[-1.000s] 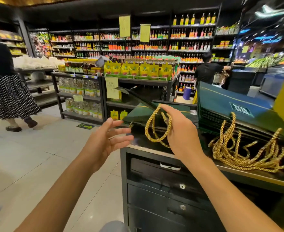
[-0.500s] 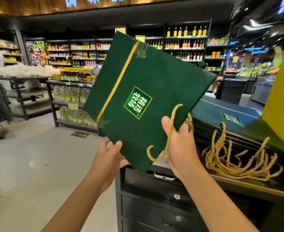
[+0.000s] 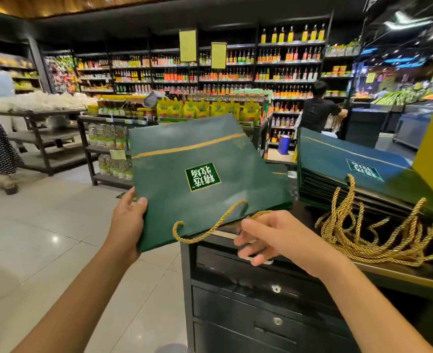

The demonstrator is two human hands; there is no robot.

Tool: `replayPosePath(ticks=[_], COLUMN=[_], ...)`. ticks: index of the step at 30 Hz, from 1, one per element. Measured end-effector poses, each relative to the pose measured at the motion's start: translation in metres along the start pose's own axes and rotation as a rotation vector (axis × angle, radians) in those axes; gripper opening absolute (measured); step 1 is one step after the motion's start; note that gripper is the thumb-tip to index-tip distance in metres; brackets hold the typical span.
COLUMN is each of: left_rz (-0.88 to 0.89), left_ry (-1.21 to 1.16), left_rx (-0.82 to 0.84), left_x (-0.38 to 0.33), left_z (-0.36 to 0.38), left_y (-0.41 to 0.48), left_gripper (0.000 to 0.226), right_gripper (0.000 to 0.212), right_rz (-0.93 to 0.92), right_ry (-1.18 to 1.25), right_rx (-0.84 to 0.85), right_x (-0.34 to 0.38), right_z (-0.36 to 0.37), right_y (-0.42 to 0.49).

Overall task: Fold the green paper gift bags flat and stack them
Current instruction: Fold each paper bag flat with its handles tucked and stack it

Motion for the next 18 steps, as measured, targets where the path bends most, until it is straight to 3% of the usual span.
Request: replayPosePath(ticks=[3, 6, 9, 11, 14, 18], left_rz=[-0.032, -0.079, -0.069, -0.015, 0.112, 0.287], left_ry=[0.09, 0.179, 0.257, 0.349, 0.546, 1.135], left_rx=[-0.007, 0.002, 0.009, 0.02, 0.035, 0.031], left_x=[0.008, 0.018, 0.023, 0.024, 0.023, 0.026], left_z=[-0.003, -0.005, 0.0, 0.006, 0.014, 0.014], left_y=[0.005, 0.013, 0.017, 0.018, 0.021, 0.034], left_gripper=[0.032, 0.03, 0.024, 0.02, 0.018, 0.027], right_gripper=[0.034, 0.031, 0.019, 0.033, 0.045, 0.047], right_rz=[-0.015, -0.147, -0.331, -0.326, -0.263, -0.194], right_ry=[-0.095, -0.234, -0.834, -1.016, -1.002, -1.017], right_rx=[0.022, -0.177, -0.411, -0.361, -0.248, -0.199], right_x=[-0.001, -0.007, -0.026, -0.043, -0.054, -0.053], right_z=[-0.009, -0.018, -0.024, -0.026, -0.029, -0.029], right_y=[-0.007, -0.001, 0.019, 0.032, 0.039, 0.039])
Point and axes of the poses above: each hand's wrist, its own y-axis towards the middle knuckle, its own z-axis out of the palm, x = y × z, the point moved 1 cm from there along y, towards the middle knuckle, and after that the axes turned 4 degrees about -y, right-handed, at the moved point
